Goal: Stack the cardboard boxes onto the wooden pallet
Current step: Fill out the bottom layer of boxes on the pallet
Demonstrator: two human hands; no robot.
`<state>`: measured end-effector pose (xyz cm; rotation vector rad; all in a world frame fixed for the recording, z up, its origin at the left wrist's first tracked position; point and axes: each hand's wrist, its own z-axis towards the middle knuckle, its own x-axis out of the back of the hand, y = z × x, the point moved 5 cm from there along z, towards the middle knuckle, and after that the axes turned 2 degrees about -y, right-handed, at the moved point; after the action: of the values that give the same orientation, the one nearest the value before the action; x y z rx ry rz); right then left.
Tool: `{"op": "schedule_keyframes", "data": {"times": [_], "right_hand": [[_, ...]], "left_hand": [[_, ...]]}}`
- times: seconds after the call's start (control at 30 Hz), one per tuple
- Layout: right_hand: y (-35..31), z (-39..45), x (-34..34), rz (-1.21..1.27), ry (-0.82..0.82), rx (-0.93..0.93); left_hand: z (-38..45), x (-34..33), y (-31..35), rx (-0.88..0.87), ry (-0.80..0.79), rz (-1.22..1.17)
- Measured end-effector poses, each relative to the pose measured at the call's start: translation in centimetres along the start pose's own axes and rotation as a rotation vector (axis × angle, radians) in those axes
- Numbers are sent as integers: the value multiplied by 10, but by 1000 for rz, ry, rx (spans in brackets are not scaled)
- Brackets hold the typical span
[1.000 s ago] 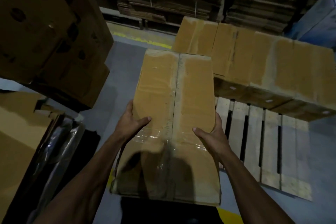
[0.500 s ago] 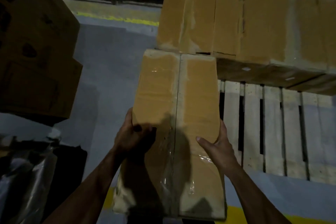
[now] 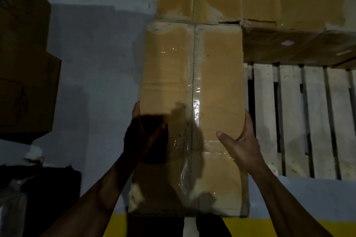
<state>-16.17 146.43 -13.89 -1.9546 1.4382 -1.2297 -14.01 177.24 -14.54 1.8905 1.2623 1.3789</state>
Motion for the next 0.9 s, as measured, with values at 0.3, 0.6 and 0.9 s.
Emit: {"op": "schedule_keyframes", "data": {"times": [0.3, 0.6, 0.9], "right_hand": [[17, 23, -5, -9, 17, 23], [22, 35, -5, 11, 9, 13], [19, 41, -4, -26, 25, -7]], "left_hand": [[21, -16, -18, 13, 32, 60], [35, -25, -27, 13, 34, 121], [41, -28, -25, -47, 19, 75]]}}
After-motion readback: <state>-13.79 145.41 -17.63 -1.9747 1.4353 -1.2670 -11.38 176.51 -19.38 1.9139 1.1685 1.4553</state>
